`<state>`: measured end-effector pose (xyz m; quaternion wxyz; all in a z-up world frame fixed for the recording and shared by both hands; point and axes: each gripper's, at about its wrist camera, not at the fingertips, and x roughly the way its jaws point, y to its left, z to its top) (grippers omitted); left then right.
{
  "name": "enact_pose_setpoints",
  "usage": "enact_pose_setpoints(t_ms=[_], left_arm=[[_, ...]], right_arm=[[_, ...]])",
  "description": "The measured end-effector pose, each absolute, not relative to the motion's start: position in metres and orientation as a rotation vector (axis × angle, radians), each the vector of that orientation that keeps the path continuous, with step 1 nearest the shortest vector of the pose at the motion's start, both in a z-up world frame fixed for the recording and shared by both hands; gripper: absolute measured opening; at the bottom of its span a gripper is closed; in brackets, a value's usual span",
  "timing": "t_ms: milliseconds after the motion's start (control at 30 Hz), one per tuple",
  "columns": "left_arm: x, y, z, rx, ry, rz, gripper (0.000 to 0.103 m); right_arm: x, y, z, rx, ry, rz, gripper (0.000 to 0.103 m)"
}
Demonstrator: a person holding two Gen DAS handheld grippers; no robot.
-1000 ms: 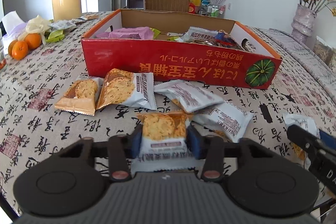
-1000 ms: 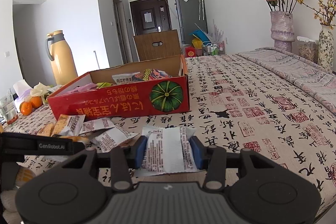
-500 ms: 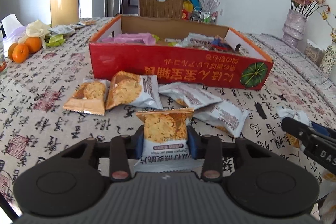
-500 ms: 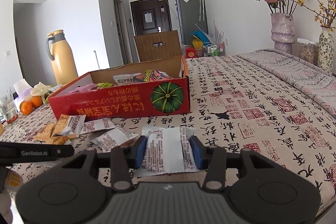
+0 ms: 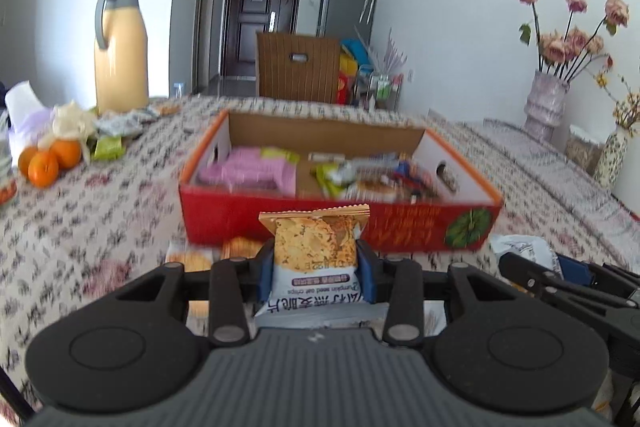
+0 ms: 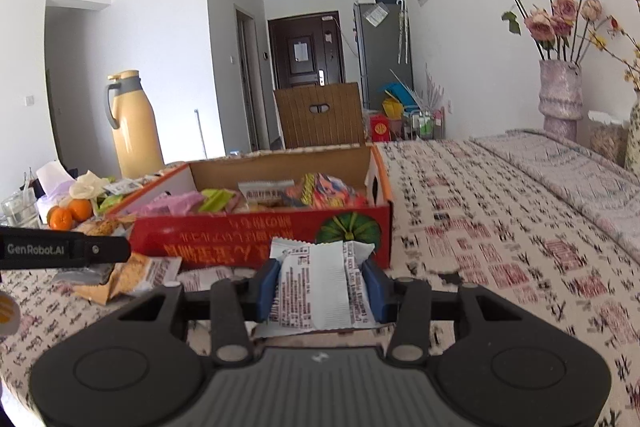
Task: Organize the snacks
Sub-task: 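Carry both packets over the box and open both tools to drop them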
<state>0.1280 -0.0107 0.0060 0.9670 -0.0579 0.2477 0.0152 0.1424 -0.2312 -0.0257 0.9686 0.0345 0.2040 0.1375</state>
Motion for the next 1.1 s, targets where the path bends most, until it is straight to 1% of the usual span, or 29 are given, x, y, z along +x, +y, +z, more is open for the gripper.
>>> enact_pose_setpoints(t_ms=[233, 633, 900, 1100], left_arm=[[0.156, -0.011, 0.029, -0.099, 0.421, 0.021, 0.04], [0.22, -0.008, 0.038, -0.099, 0.399, 0.065, 0.04], [0.273, 0.001, 0.022, -0.099, 0.42, 0.164, 0.04], [0.287, 0.009, 0.004, -0.093, 0.42, 0.19, 0.041]], right_arm=[[0.179, -0.214, -0.006, 0.03, 0.34, 0.291, 0.044], [0.255, -0.181, 0.012, 0.017, 0.328, 0.308, 0.044], [0.306, -0.169, 0.001, 0.006, 0.36, 0.299, 0.044], [0.322, -0.171, -0.016, 0.031, 0.396, 0.295, 0.045]])
